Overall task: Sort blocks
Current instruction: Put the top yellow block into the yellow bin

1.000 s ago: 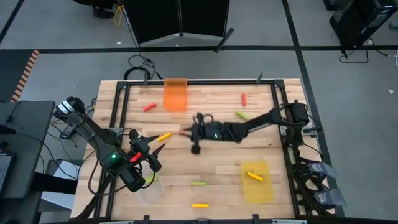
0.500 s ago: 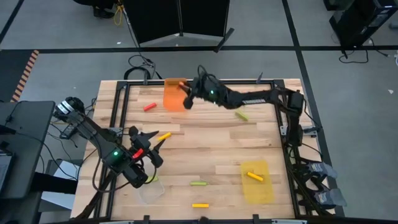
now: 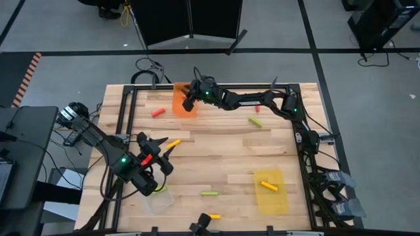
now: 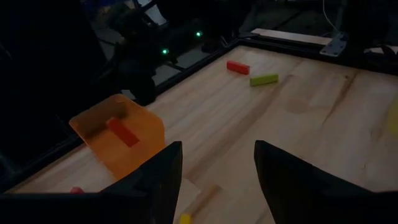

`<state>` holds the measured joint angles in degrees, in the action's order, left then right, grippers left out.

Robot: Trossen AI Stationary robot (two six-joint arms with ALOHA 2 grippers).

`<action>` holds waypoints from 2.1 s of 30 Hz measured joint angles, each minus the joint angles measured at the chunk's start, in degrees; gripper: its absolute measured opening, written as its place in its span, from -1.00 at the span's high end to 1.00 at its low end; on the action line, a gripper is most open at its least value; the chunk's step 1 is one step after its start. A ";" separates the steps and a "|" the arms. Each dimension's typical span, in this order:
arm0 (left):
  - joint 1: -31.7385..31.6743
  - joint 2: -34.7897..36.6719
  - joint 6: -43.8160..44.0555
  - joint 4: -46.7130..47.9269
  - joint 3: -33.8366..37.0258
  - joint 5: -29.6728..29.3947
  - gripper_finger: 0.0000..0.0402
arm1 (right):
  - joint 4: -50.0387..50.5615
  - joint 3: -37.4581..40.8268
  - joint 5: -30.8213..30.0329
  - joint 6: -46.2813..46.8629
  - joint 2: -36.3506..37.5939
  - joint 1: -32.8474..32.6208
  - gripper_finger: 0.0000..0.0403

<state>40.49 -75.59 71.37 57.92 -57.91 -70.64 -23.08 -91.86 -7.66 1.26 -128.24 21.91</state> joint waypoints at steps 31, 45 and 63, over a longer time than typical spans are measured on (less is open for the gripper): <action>-33.06 -2.30 -28.66 -13.58 3.04 36.66 -0.03 | -8.11 60.90 -0.03 -0.46 58.28 -12.34 0.17; -42.81 -12.88 -42.03 -16.20 3.04 50.87 -0.21 | -0.39 61.75 -9.24 -2.64 61.83 -25.55 -0.25; -42.27 -16.39 -42.53 -13.71 5.85 58.08 -0.23 | 0.60 61.70 -9.27 -0.37 61.85 -28.44 -0.34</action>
<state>-1.78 -91.98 28.84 44.21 -52.06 -12.55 -22.48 -30.15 -16.93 0.89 -66.39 -6.53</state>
